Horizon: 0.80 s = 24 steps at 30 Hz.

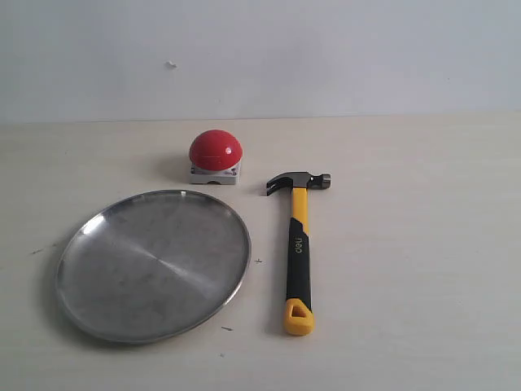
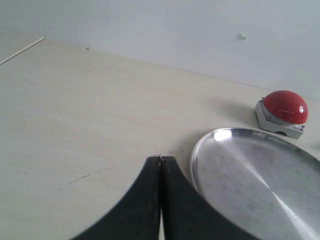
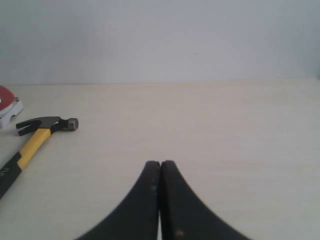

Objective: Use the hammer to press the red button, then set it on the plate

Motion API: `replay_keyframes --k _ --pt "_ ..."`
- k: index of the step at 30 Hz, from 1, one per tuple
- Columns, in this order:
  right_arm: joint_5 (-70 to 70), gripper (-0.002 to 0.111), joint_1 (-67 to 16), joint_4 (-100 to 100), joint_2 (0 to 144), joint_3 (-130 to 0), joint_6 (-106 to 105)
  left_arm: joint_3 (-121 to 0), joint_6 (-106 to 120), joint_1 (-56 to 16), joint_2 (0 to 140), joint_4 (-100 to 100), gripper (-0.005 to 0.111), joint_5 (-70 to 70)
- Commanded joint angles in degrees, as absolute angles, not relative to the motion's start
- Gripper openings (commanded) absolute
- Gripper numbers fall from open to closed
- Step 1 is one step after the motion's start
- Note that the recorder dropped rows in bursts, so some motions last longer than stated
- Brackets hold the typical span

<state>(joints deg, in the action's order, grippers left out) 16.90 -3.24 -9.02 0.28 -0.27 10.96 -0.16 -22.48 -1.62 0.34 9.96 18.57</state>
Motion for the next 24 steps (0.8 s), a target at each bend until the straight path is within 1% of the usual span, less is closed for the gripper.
replay_keyframes --k 1,22,24 --pt "16.64 0.000 -3.36 -8.95 0.00 0.00 10.61 0.00 -22.25 -1.73 0.00 9.77 0.000 18.46" --pt "16.48 0.000 -3.36 -8.95 0.00 0.00 10.61 0.00 -22.25 -1.73 0.00 9.77 0.000 18.46" --pt "15.45 0.000 -3.36 -13.70 0.00 0.00 10.34 0.00 -22.25 -1.73 0.00 9.77 0.000 18.46"
